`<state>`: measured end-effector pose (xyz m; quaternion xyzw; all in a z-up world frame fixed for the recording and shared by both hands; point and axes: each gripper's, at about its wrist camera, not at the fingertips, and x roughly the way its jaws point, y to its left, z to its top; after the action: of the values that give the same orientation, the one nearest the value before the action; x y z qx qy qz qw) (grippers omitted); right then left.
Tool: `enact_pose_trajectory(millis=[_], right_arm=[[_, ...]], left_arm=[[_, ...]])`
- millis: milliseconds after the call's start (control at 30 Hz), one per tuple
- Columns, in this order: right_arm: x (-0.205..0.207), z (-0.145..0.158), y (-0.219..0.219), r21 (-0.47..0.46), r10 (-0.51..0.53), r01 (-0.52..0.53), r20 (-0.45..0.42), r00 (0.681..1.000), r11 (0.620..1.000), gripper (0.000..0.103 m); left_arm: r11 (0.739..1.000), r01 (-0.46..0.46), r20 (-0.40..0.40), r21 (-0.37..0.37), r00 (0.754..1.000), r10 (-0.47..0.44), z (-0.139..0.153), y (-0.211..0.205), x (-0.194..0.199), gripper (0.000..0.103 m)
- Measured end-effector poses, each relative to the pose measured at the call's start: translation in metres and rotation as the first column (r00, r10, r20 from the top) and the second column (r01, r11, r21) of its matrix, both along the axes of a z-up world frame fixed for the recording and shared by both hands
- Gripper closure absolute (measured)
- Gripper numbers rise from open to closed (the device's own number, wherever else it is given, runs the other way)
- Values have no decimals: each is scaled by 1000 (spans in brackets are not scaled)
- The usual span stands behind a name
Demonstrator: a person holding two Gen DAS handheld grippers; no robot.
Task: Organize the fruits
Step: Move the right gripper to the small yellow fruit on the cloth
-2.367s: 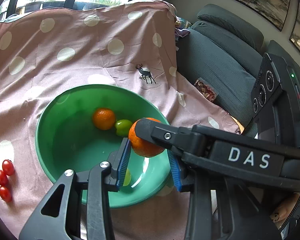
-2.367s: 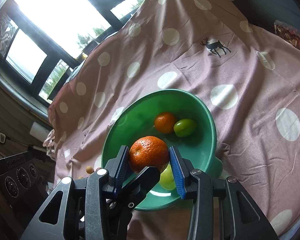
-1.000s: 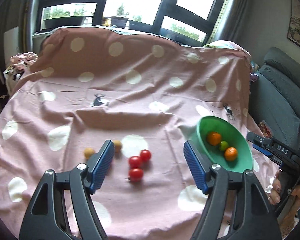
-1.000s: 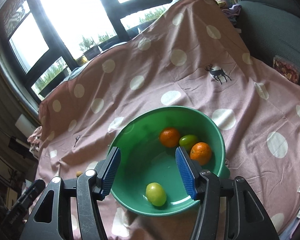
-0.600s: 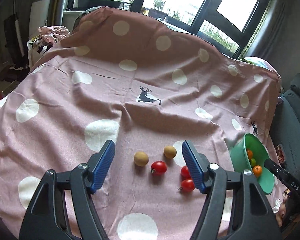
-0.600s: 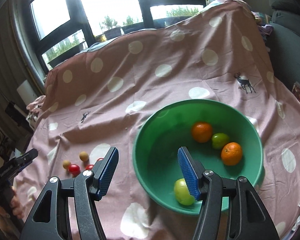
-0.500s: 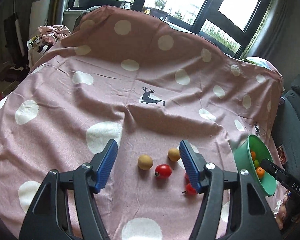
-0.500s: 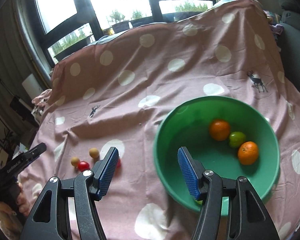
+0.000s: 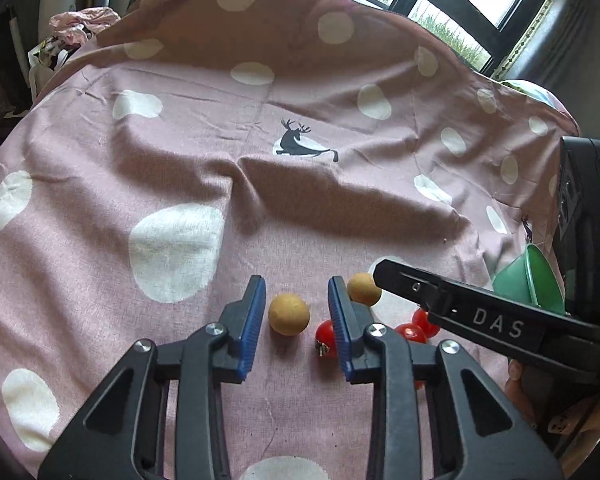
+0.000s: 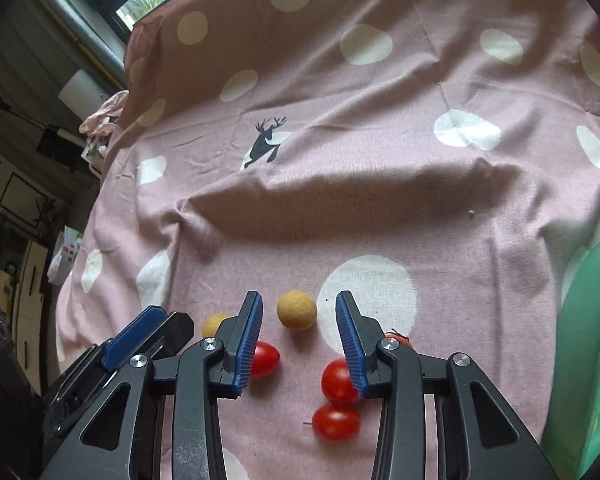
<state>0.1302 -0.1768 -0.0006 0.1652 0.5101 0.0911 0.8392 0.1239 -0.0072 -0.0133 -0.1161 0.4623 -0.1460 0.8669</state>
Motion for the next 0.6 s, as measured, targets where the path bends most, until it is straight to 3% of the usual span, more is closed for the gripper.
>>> enact_pose_trajectory(millis=[333,600], right_arm=[[8,-17,10,-28,31,-32,-18,999,999,72],[7,-17,16,-37,47,-47,-3,999,998,75]], left_arm=[[1000,2,-58,26,998,0,-21,-8,7,75],[997,-3,-27,75,1000,5,-24,-11,6,77]])
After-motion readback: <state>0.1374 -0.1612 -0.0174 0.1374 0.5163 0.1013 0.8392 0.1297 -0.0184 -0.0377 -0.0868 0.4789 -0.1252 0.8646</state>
